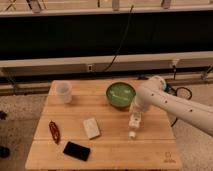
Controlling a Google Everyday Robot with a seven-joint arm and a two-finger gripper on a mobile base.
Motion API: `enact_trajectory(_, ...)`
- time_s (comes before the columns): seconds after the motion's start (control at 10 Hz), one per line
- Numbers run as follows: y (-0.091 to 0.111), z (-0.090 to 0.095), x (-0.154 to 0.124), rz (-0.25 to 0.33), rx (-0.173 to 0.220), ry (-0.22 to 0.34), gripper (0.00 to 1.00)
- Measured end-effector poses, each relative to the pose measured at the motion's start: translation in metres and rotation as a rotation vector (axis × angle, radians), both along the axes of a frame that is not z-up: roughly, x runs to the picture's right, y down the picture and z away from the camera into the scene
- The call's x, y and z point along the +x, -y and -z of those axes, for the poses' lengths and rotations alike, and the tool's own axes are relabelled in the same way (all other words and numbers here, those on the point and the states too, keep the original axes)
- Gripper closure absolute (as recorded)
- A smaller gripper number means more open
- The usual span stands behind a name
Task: Place the bottle in the ceramic bowl
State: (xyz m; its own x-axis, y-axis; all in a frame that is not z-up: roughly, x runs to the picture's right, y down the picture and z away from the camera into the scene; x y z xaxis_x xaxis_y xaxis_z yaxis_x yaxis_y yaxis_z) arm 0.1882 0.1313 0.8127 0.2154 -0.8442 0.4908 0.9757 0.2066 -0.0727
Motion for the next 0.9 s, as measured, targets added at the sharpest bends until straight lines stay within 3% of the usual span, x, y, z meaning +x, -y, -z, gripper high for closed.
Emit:
enact_trajectory(0.4, 0.035, -0.018, -0.014, 0.008, 0.014, 0.012, 0.99)
enact_trajectory(0.9, 0.056, -0.03, -0.023, 0.028, 0.024, 0.024, 0.99)
